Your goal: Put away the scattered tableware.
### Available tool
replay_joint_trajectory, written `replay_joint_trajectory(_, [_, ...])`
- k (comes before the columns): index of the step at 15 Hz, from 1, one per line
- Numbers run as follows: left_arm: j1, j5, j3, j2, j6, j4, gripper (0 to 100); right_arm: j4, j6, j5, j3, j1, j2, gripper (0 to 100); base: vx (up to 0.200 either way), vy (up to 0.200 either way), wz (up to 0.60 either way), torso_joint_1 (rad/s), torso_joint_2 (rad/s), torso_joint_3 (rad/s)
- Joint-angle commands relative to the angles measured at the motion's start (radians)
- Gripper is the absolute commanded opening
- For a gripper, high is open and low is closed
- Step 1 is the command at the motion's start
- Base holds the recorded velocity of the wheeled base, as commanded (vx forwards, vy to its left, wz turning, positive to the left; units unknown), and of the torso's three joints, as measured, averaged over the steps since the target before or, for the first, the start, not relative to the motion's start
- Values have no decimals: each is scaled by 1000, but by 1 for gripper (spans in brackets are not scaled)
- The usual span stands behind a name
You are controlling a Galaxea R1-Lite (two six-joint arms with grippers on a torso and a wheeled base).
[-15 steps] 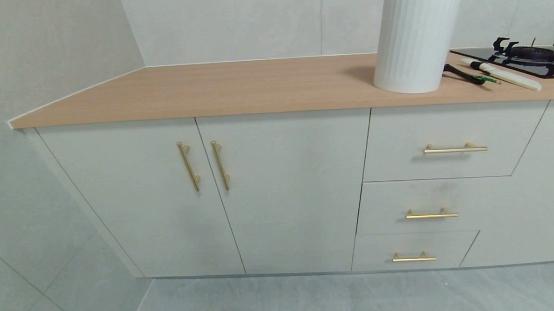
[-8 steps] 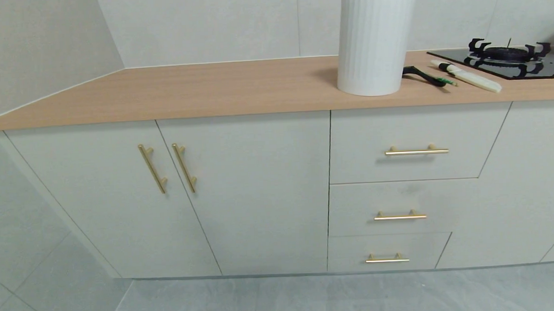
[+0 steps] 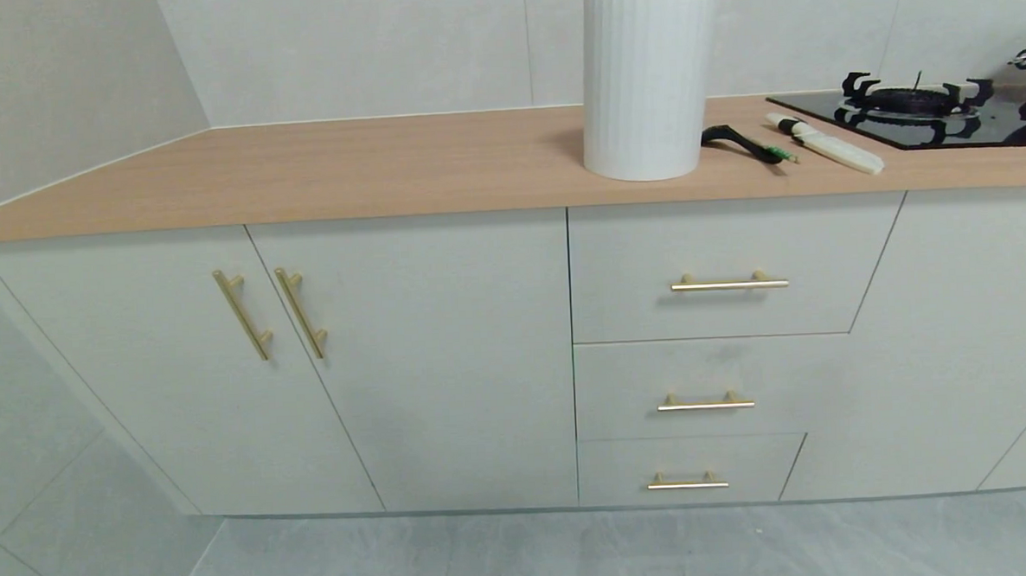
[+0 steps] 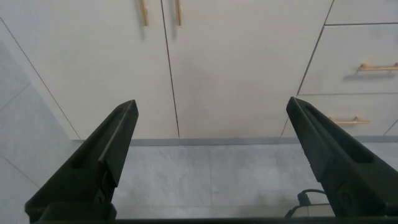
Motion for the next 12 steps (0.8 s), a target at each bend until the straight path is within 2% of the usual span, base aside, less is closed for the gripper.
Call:
replay_joint_trajectory(1, [0,0,0,0,0,0,100,0,-1,0,0,2,2,100,0,0,0,0,0,0])
replay_joint_trajectory(2, [0,0,0,0,0,0,100,0,-1,0,0,0,2,100,0,0,0,0,0,0])
replay_joint_trajectory(8, [0,0,0,0,-2,1,100,0,1,0,0,0,2,100,200,0,0,2,2,3])
replay_joint_trajectory(12, [0,2,0,0,-2,1,100,0,1,0,0,0,2,100,0,0,0,16,-1,1])
